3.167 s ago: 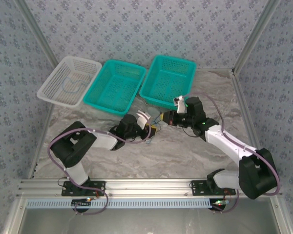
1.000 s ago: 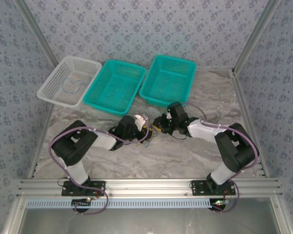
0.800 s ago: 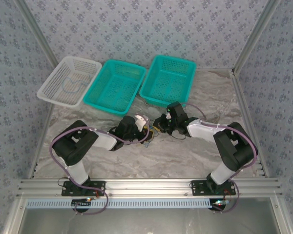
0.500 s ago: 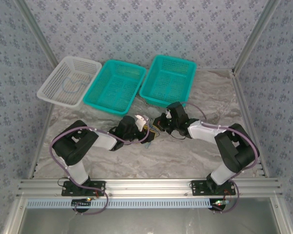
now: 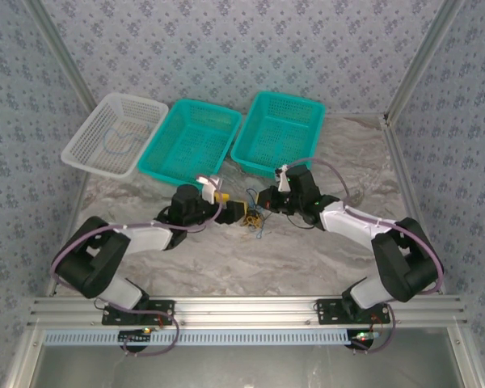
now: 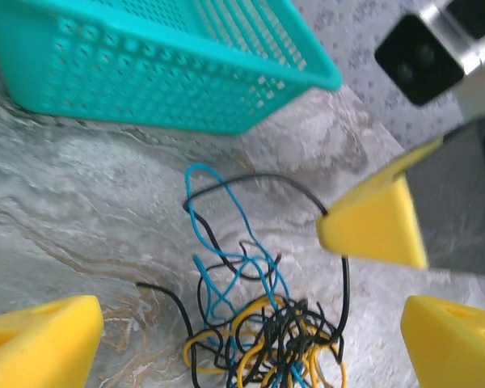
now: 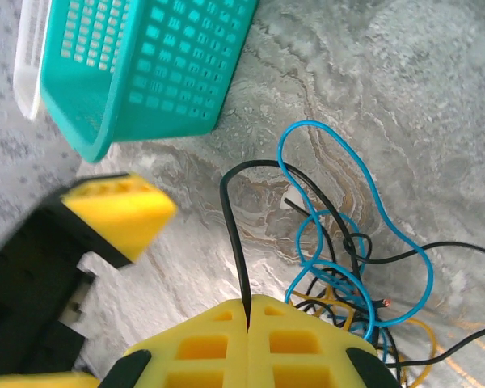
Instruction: Untangle the cables
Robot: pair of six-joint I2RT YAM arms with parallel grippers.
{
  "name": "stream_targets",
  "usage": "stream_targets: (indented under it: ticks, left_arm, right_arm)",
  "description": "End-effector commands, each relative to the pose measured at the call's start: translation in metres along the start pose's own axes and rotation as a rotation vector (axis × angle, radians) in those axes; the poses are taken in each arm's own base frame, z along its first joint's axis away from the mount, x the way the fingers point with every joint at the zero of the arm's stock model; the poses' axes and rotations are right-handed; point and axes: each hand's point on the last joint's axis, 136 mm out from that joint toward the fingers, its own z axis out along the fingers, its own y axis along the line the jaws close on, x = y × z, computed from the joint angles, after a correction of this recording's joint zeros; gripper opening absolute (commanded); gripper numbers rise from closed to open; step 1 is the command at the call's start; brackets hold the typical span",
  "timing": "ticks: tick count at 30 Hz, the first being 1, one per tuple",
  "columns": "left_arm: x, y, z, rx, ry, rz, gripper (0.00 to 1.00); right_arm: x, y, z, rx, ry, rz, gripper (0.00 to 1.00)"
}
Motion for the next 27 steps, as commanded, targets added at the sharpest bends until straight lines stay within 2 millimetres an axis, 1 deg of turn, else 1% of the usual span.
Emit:
stream_targets:
  ticks: [1,2,4,6,8,11,13,14,18,20,24,27]
  left_arm:
    - [-0.019,0.009,-0.008,-0.113,-0.025,-0.101,0.95]
    - [-0.020,0.009,-0.009,-0.125,-0.022,-0.117,0.95]
    - [-0.021,0.017,-0.011,-0.196,-0.008,-0.161,0.95]
    - [-0.015,0.025,-0.012,-0.269,0.037,-0.189,0.95]
    - [-0.008,0.028,-0.012,-0.319,0.080,-0.198,0.93]
    - [0.001,0.026,-0.007,-0.335,0.129,-0.233,0.89]
    - [0.005,0.019,-0.001,-0.301,0.157,-0.265,0.86]
    - [0.007,0.012,0.004,-0.275,0.174,-0.271,0.84]
    - [0.019,-0.015,0.025,-0.194,0.262,-0.241,0.82]
    - [0.027,-0.023,0.033,-0.185,0.306,-0.215,0.82]
    - [0.038,-0.029,0.046,-0.193,0.389,-0.171,0.82]
    - [0.051,-0.025,0.053,-0.233,0.466,-0.145,0.81]
  right_arm:
    - [0.013,-0.004,-0.005,-0.028,0.052,-0.153,0.00]
    - [0.018,-0.009,-0.005,-0.034,0.069,-0.154,0.00]
    - [0.026,-0.019,-0.005,-0.039,0.093,-0.153,0.00]
    - [0.037,-0.036,-0.006,-0.013,0.111,-0.153,0.00]
    - [0.046,-0.053,-0.007,0.015,0.121,-0.142,0.00]
    - [0.055,-0.066,-0.006,0.030,0.130,-0.130,0.00]
    - [0.057,-0.068,-0.006,0.036,0.130,-0.123,0.00]
    - [0.057,-0.069,-0.006,0.037,0.126,-0.116,0.00]
    - [0.051,-0.066,-0.006,0.028,0.091,-0.100,0.00]
    - [0.047,-0.063,-0.007,0.018,0.074,-0.099,0.00]
    - [0.043,-0.059,-0.010,0.011,0.048,-0.096,0.00]
    - [0.037,-0.054,-0.015,0.003,0.012,-0.089,0.00]
